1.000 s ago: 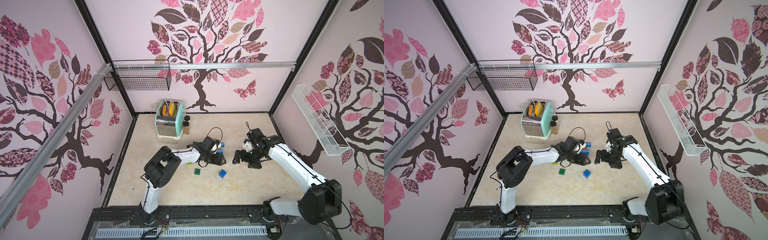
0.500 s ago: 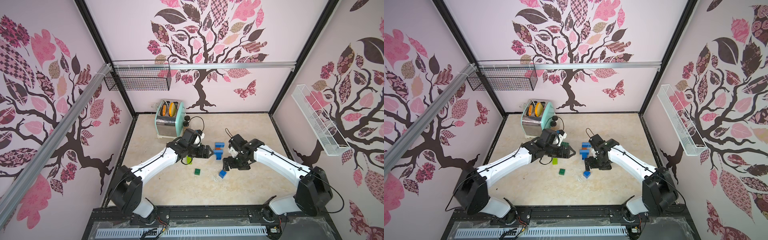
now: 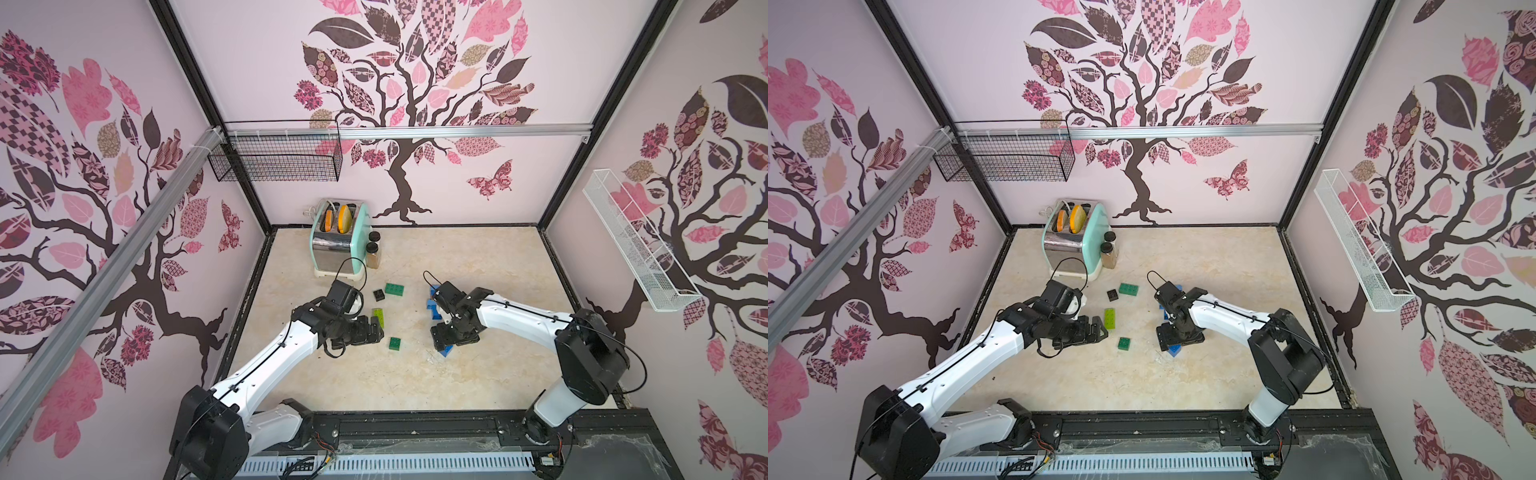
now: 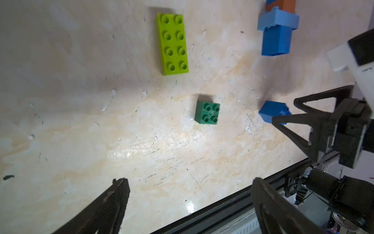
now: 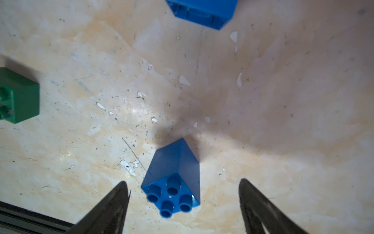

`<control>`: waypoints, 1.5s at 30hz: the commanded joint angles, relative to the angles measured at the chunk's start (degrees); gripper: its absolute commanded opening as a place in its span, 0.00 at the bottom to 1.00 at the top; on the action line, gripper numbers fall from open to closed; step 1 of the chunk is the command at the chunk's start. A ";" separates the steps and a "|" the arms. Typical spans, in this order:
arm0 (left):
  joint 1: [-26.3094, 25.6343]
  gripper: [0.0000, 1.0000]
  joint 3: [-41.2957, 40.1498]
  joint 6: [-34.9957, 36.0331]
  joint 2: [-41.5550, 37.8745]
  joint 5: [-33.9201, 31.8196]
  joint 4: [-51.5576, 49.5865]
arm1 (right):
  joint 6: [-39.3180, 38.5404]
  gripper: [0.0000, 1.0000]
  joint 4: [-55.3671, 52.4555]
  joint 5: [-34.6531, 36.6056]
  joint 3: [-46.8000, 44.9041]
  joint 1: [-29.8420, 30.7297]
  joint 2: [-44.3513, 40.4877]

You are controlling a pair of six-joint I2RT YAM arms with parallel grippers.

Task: Assemble the letter f with lego
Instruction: Place the lego brick at the center of the board, then move the lego brick at the center of the board.

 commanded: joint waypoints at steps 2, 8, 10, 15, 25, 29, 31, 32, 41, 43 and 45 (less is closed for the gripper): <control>0.17 0.98 -1.07 -1.31 -2.80 -0.55 -1.14 | -0.08 0.79 2.05 1.14 1.18 1.08 1.13; 0.21 0.96 -0.15 -1.13 -1.31 -1.20 -1.99 | -0.44 0.70 1.94 0.80 1.73 1.28 2.05; 0.29 0.95 -0.23 -1.17 -1.01 -1.47 -2.05 | -0.58 0.68 1.60 0.96 1.66 1.25 2.05; 0.37 0.94 -0.57 -1.50 -0.62 -2.00 -1.54 | -1.15 0.62 1.09 0.72 1.40 1.25 1.96; 0.72 0.93 -0.78 -1.39 -0.56 -2.69 -1.58 | -1.27 0.50 0.78 0.09 1.32 1.92 2.13; 0.87 0.93 -0.76 -1.50 -1.17 -2.95 -1.65 | -0.90 0.42 0.35 -0.08 1.64 2.28 2.40; 0.90 0.93 -0.76 -1.49 -1.44 -3.03 -1.66 | -0.48 0.39 0.15 -0.16 2.10 2.62 2.64; 0.90 0.93 -0.76 -1.47 -1.54 -3.05 -1.72 | -0.03 0.38 -0.09 -0.18 2.49 2.92 2.87; 0.98 0.92 -0.02 -1.37 -0.82 -3.75 -2.72 | 6.43 0.31 -1.65 -2.27 10.18 3.69 7.89; 1.05 0.92 0.11 -1.28 -0.47 -4.02 -2.93 | 7.44 0.31 -3.06 -2.17 13.86 3.79 10.55; 1.13 0.92 0.36 -1.19 -0.12 -4.25 -3.17 | 8.26 0.31 -4.79 -2.44 17.86 3.78 13.63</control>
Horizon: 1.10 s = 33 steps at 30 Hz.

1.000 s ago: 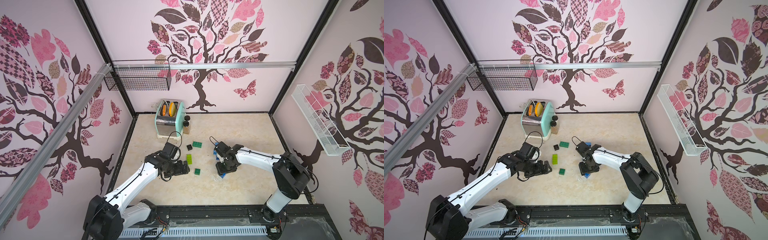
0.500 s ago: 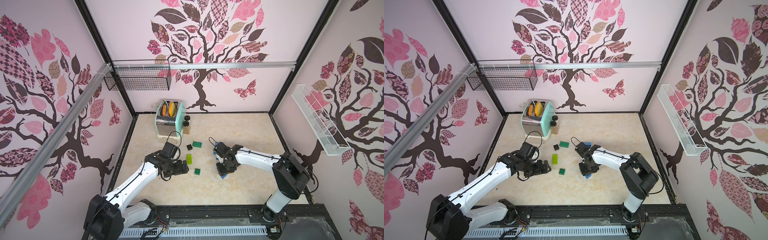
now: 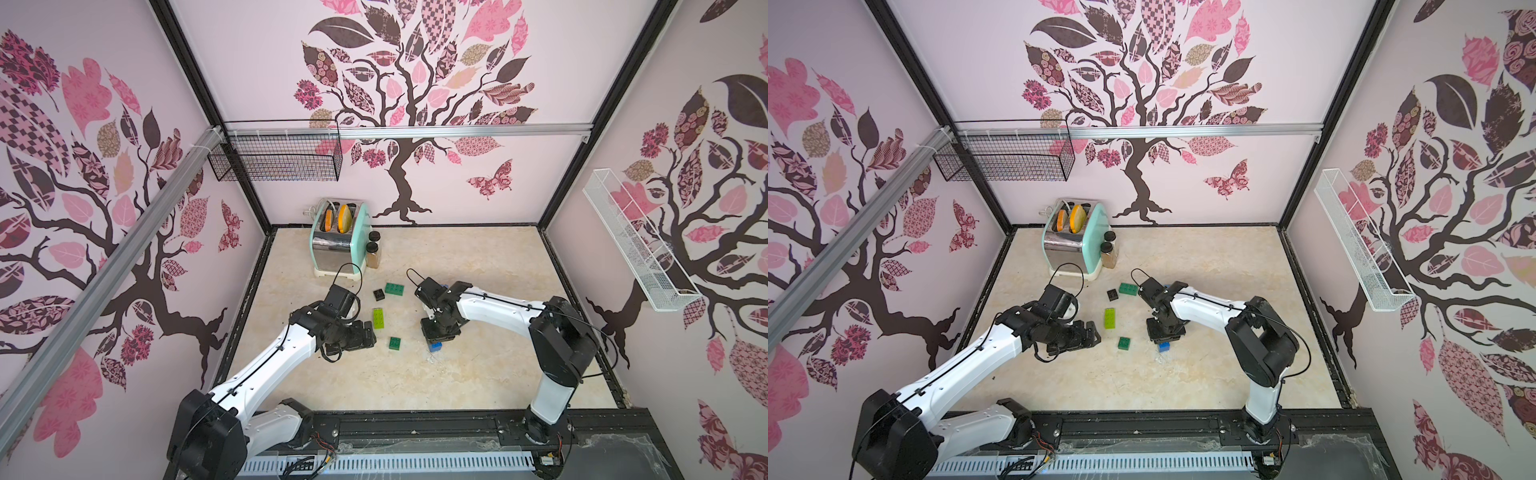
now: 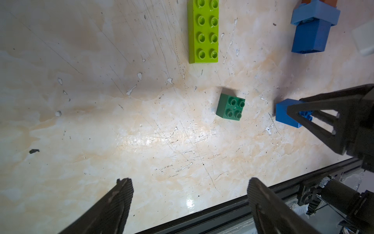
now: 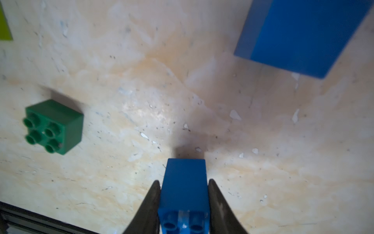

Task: Assemble the letter f with lego
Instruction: Move the lego brick at the center of the board, then pick up the lego brick from the center of the board.

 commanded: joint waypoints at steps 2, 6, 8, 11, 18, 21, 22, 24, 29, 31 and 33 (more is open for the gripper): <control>0.45 0.92 1.31 0.11 0.73 -1.16 -0.89 | 3.99 0.31 -3.40 -0.37 7.66 0.42 5.31; 0.55 0.92 1.12 0.47 1.01 -1.68 0.12 | 5.69 0.31 -4.86 0.04 12.11 0.44 9.40; 0.60 0.92 1.45 0.78 1.47 -1.90 -0.19 | 6.25 0.31 -5.45 0.41 13.62 0.50 10.61; 0.61 0.92 1.52 0.90 1.72 -2.03 -0.17 | 6.66 0.32 -5.95 0.70 14.84 0.51 11.32; 0.77 0.92 1.13 0.97 1.44 -1.84 0.25 | 6.97 0.43 -7.70 1.39 16.12 0.61 11.90; 0.91 0.92 0.95 1.02 1.60 -1.69 0.51 | 7.29 0.52 -7.92 1.35 16.51 0.61 11.76; 0.98 0.92 0.98 0.99 1.61 -1.60 0.59 | 7.38 0.55 -8.16 1.43 16.67 0.69 11.72; 1.06 0.92 0.94 1.10 1.76 -1.60 0.64 | 7.44 0.60 -8.50 1.65 17.28 0.68 11.38; 1.20 0.93 1.97 1.33 1.30 -0.88 -0.40 | 7.32 0.72 -10.63 2.24 21.56 0.68 10.06; 1.28 0.93 2.73 1.37 0.43 -0.33 -1.05 | 7.18 0.80 -11.29 2.89 24.84 0.70 10.44; 1.22 0.93 3.27 1.03 -0.66 0.18 -1.67 | 6.66 0.89 -12.91 4.09 30.08 0.59 12.93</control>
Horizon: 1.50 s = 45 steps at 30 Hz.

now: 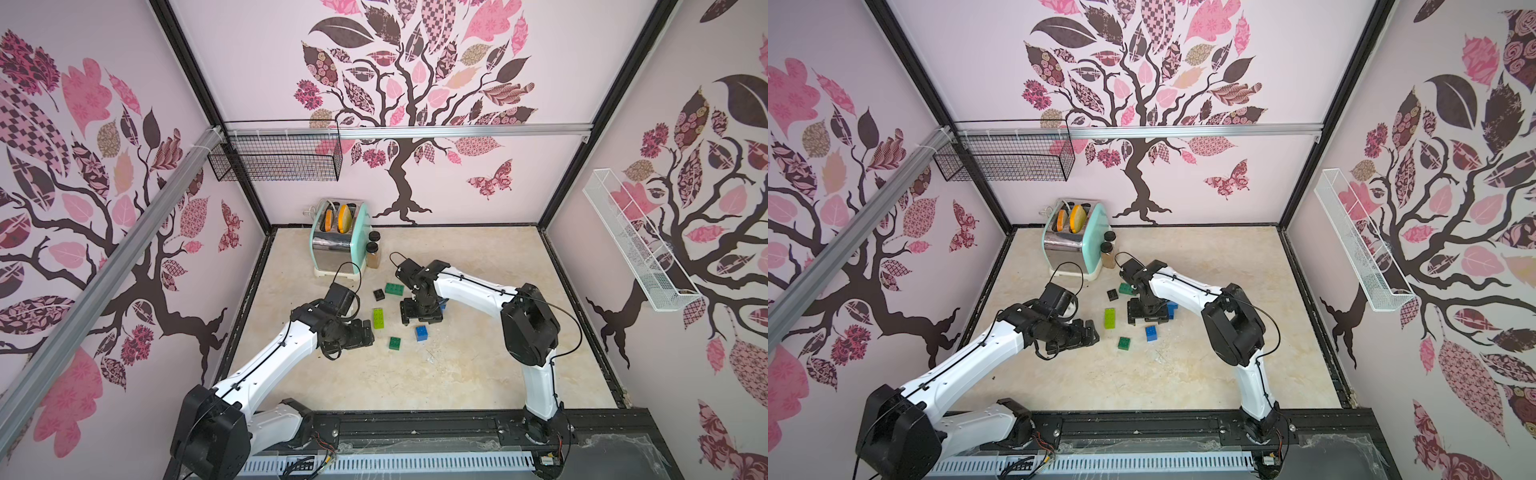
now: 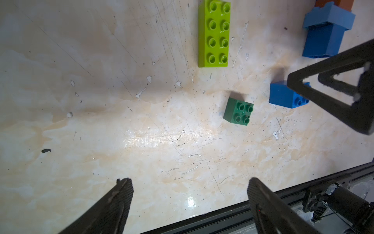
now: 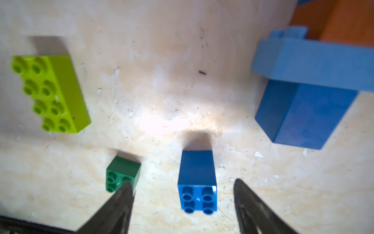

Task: Assemble the letter f with lego
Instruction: Pick up the lego brick from the center of the board.

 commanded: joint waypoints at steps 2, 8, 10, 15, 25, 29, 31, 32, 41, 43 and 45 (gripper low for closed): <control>0.25 0.93 2.08 0.18 -2.82 1.37 -1.25 | -0.46 0.98 -3.59 2.18 12.70 -0.32 5.50; 0.28 0.93 1.52 -0.03 -3.10 1.56 -1.28 | 4.56 0.99 -3.52 0.29 27.16 -2.63 17.03; 0.33 0.93 1.78 0.30 -2.75 1.57 -1.56 | 6.19 0.99 -3.65 1.83 30.82 -2.99 19.74; 0.37 0.93 2.07 1.24 -2.25 0.95 -1.84 | 10.51 0.99 -1.40 5.28 33.13 -3.78 21.79; 0.37 0.93 1.62 2.05 -0.30 1.12 -1.44 | 12.00 0.95 4.11 4.48 33.49 -4.74 26.09; 0.43 0.93 1.68 2.40 0.81 1.21 -1.48 | 12.84 0.93 5.60 4.12 33.28 -4.68 27.32; 0.47 0.93 1.61 2.52 1.05 1.30 -1.28 | 12.97 0.92 5.90 3.90 33.70 -4.71 27.88; 0.47 0.93 1.53 2.55 0.95 1.30 -1.21 | 13.06 0.91 5.65 4.08 34.13 -4.68 28.25; 0.82 0.93 1.58 2.72 1.52 1.22 -1.18 | 12.66 0.83 2.36 6.33 34.66 -4.72 29.26; 0.96 0.93 1.57 2.76 1.74 1.33 -1.14 | 12.24 0.81 1.66 6.92 34.66 -4.66 29.03; 1.06 0.93 1.58 2.72 1.82 1.39 -1.08 | 11.77 0.80 1.47 7.40 34.54 -4.68 28.81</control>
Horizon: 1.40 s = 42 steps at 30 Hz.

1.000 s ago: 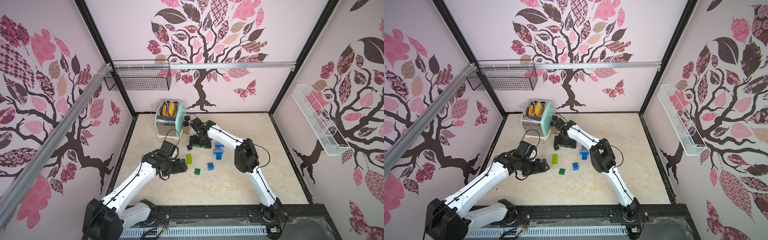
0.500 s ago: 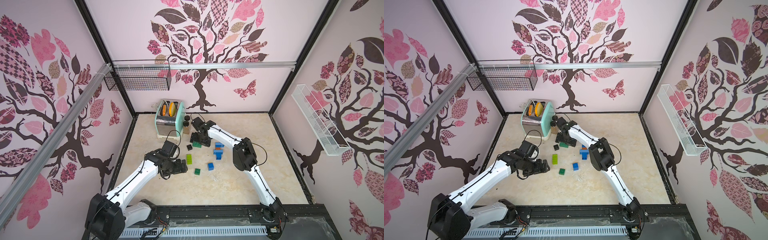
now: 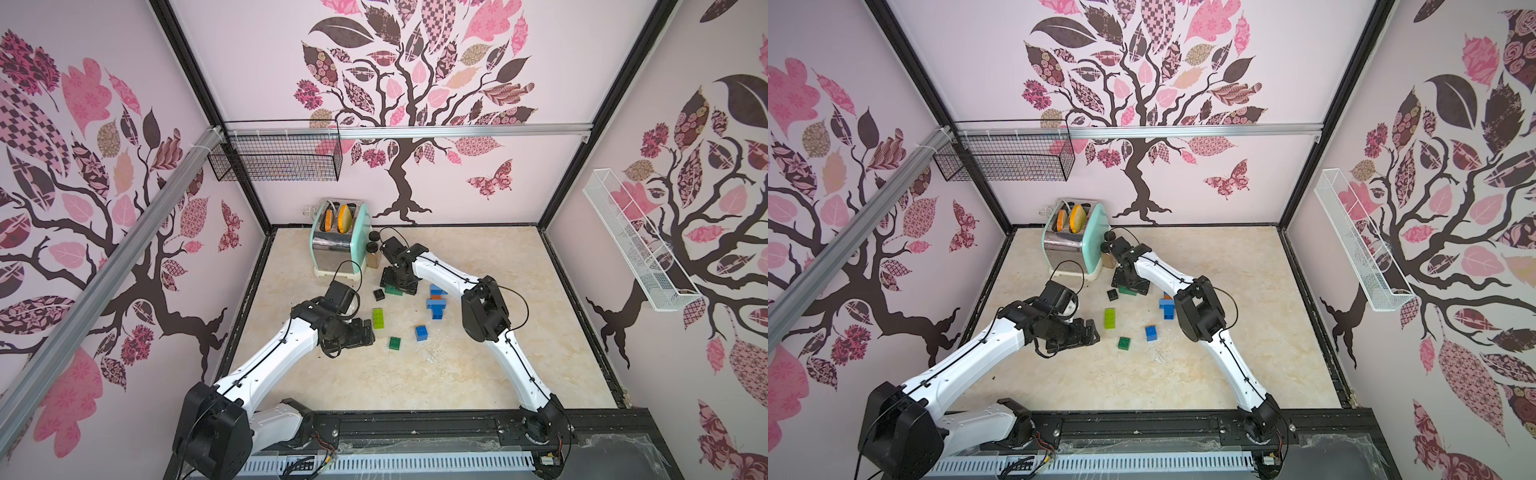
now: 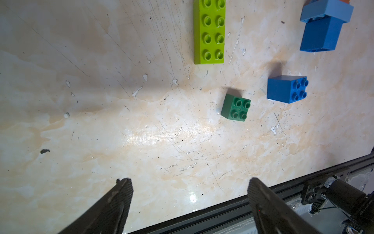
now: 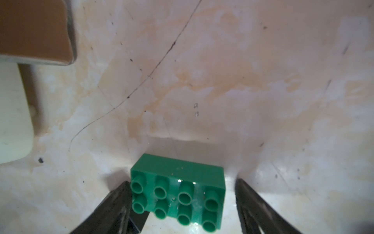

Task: Assemble the letter f with lego
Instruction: Pick up the lego brick from the center of the board.

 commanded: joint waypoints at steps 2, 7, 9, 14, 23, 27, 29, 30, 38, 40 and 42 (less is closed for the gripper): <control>0.51 0.93 0.71 1.05 0.38 0.34 0.14 | -1.07 0.78 -2.60 2.36 0.74 -0.10 0.99; 0.58 0.93 0.63 0.98 0.64 0.36 0.15 | -2.38 0.73 -3.85 4.50 0.89 0.47 1.04; 0.57 0.93 0.56 0.97 0.81 0.41 0.24 | -3.44 0.72 -4.20 5.63 0.73 0.81 0.82; 0.59 0.92 0.55 1.02 0.99 0.67 0.30 | -6.02 0.71 -4.75 7.72 0.56 1.32 0.63; 0.64 0.92 0.19 1.10 1.88 1.05 1.08 | -9.17 0.65 -5.08 7.76 -0.47 2.01 -2.21; 0.86 0.92 -0.12 1.88 2.39 3.66 3.34 | -11.00 0.65 -6.99 5.17 -0.81 2.19 -8.17; 1.24 0.92 -0.20 2.10 2.48 5.74 4.46 | -11.65 0.65 -8.33 3.57 -1.81 2.17 -11.00; 1.67 0.93 -0.21 2.28 2.40 6.83 4.93 | -11.89 0.65 -8.55 2.79 -3.28 2.27 -13.01; 7.74 0.93 -4.29 -0.02 -0.70 17.42 10.73 | -13.06 0.66 -6.26 -2.36 -23.40 4.32 -29.74; 7.98 0.93 -5.78 -0.58 -1.73 20.45 13.19 | -12.98 0.66 -4.58 -2.68 -29.48 4.96 -34.06; 7.97 0.93 -6.80 -0.79 -2.08 24.35 15.49 | -12.50 0.66 -3.47 -3.47 -34.45 5.06 -37.30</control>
